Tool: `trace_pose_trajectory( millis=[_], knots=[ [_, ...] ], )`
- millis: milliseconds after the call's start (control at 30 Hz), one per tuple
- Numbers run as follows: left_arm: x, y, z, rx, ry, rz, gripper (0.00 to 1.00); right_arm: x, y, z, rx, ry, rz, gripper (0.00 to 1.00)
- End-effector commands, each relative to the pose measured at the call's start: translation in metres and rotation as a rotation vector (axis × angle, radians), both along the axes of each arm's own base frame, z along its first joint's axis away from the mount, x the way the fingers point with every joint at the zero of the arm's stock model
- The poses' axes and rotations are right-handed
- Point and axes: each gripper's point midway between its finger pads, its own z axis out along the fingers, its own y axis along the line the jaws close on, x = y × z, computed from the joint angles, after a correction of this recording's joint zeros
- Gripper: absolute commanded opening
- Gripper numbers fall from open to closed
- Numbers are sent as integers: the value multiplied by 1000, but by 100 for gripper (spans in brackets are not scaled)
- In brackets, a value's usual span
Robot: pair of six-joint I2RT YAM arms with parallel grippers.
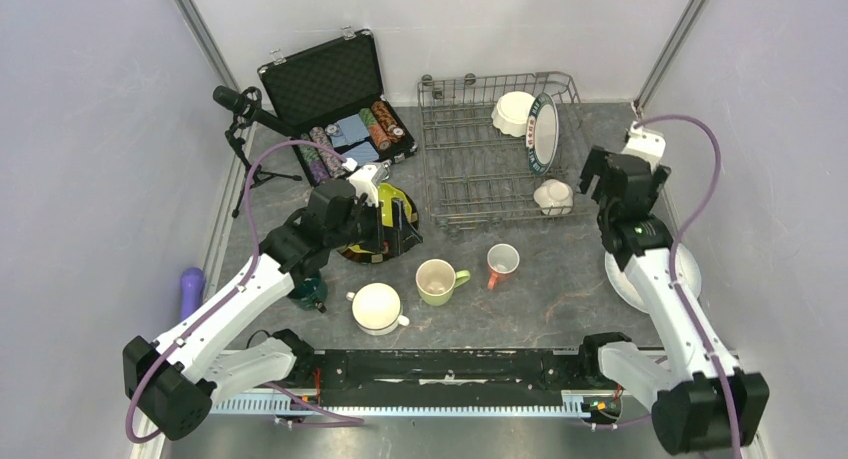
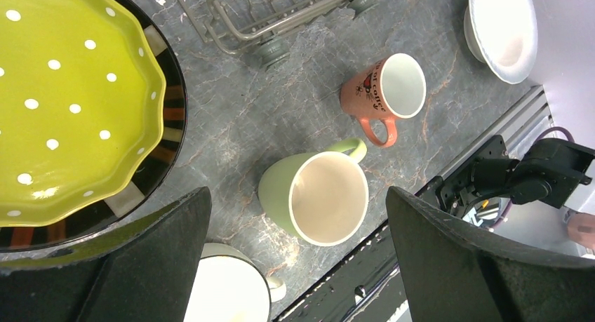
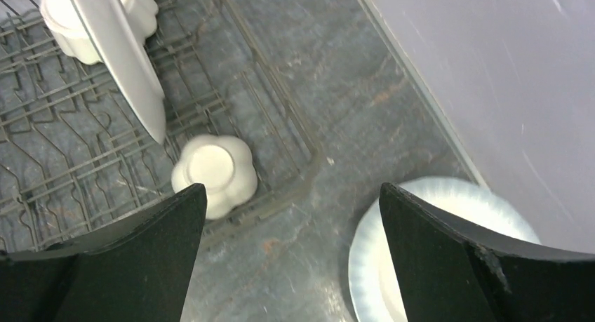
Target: Load the mixed dishes into the dish rack
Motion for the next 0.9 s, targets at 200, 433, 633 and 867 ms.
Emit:
trace_pose_trajectory(
  millis=[200,433,633,867],
  knots=[
    [12,12,-1,23,5,113,100,-75,-30,-70,221,94,-199,98],
    [7,10,-9,13,48,118,100,-112,-33,-131,462,149,-254,98],
    [-1,7,-11,7,48,93,100,-150,-67,-133,433,119,-483,98],
    [-13,-3,-10,-8,54,45,100,-174,-81,-130,459,42,-636,98]
  ],
)
